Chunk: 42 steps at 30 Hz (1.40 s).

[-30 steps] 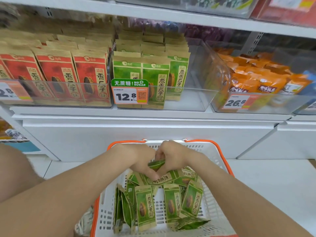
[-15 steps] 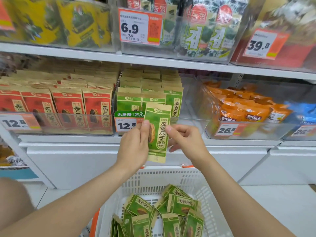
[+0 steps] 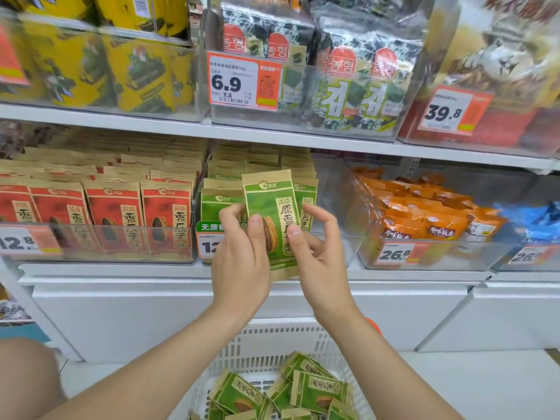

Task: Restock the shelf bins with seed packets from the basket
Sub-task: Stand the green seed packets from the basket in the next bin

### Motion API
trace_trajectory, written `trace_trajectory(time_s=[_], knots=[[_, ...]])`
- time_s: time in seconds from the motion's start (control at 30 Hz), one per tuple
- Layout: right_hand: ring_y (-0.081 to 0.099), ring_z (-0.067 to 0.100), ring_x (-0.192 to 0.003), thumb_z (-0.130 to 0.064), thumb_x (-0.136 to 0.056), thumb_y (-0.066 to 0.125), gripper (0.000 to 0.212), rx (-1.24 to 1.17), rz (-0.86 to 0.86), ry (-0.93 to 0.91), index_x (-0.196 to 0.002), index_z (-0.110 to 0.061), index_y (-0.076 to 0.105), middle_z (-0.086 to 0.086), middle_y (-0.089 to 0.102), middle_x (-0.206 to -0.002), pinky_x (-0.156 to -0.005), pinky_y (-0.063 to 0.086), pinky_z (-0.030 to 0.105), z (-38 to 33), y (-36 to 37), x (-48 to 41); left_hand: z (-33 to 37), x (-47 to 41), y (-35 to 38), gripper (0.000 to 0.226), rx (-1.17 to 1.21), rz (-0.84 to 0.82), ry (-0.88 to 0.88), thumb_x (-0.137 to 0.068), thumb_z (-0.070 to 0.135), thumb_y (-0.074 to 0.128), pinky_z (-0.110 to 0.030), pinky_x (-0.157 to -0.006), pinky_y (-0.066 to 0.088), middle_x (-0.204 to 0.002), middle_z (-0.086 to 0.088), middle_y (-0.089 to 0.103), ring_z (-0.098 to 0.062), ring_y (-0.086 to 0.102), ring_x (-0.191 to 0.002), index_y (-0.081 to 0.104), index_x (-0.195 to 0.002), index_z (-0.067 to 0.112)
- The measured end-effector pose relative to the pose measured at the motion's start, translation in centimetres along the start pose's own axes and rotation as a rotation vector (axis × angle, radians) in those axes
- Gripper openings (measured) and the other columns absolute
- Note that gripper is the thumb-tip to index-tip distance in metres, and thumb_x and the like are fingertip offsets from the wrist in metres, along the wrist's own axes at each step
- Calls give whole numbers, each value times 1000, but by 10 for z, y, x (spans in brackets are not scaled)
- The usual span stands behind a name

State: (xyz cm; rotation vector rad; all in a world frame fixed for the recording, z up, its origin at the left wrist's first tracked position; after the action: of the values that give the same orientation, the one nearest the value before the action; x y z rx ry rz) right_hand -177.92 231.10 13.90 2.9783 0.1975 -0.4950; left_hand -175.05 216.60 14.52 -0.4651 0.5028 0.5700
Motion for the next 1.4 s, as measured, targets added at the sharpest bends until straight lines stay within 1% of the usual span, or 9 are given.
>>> trace_trajectory(time_s=[0.2, 0.37, 0.47, 0.57, 0.67, 0.87, 1.07, 1.2, 1.4], knots=[[76, 18, -88, -18, -93, 77, 20, -191, 239, 93, -107, -6, 71, 11, 81, -97, -77, 58, 31, 1, -7, 3, 10, -1, 1, 37, 49, 39, 25, -113, 48, 35, -46, -83, 51, -119, 7, 63, -16, 62, -105, 46, -135, 20], [75, 19, -91, -12, -92, 76, 18, -384, 317, 208, -105, 0, 75, 14, 80, -101, -83, 62, 34, 16, -5, 11, 14, -2, 6, 45, -58, -22, 55, -115, 39, 35, -24, -80, 42, -115, 8, 64, -12, 60, -104, 56, -147, 16], [76, 23, -87, -9, -93, 74, 19, -422, 314, 262, -106, 4, 69, 16, 79, -98, -76, 63, 32, 22, -10, 10, 20, -3, 2, 40, 16, -6, 86, -112, 30, 50, -12, -90, 45, -126, 18, 67, 9, 59, -111, 58, -150, 19], [75, 28, -90, -9, -93, 75, 18, -368, 314, 233, -106, -1, 67, 18, 79, -98, -79, 64, 37, 13, -20, -1, 22, -9, 4, 35, 288, -32, -40, -103, 27, 67, -23, -101, 53, -131, 14, 71, 4, 65, -119, 70, -137, 20], [77, 26, -91, -9, -93, 76, 31, -289, 264, 156, -122, -8, 66, 15, 80, -96, -82, 64, 38, -10, -26, -12, 23, -18, 4, 14, 570, 16, -178, -95, 15, 77, -30, -85, 62, -105, 6, 81, -11, 77, -101, 73, -109, 12], [77, 30, -103, -14, -93, 78, 42, -116, 189, 104, -132, -7, 65, 12, 81, -100, -94, 61, 46, -23, -28, -25, 17, -31, 7, 5, 628, 32, -257, -93, 13, 79, -25, -75, 60, -90, -2, 81, -13, 78, -85, 74, -94, 11], [77, 15, -101, 2, -95, 71, 34, 94, 276, -101, -126, -10, 68, 1, 81, -105, -87, 62, 30, -42, -54, -44, 21, -45, 9, 12, 163, -132, -25, -98, 15, 73, -24, -92, 53, -105, 17, 75, -2, 69, -102, 80, -101, 25], [75, 9, -105, 1, -95, 71, 31, 242, 388, -232, -121, -15, 64, -2, 79, -110, -93, 61, 33, -45, -75, -57, 17, -46, -5, 29, -245, -97, 39, -95, 4, 64, -29, -97, 40, -114, 11, 64, -15, 57, -114, 73, -109, 27], [73, 9, -93, -27, -95, 75, 26, 829, 171, 18, -117, -24, 62, -9, 78, -98, -88, 58, 41, 4, -63, -82, 12, -34, 3, 30, -472, -245, 91, -93, 11, 65, -32, -95, 32, -121, 9, 58, -18, 47, -120, 69, -116, 31]])
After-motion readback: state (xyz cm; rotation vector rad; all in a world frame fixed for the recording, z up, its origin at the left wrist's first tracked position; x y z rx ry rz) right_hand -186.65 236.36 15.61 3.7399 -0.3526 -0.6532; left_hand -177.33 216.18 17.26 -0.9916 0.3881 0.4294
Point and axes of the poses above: each hand's wrist, its own x-axis away from the middle knuckle, its own y-axis out of the palm, z = x × y, the point moved 7 cm from there along -x, towards the middle knuckle
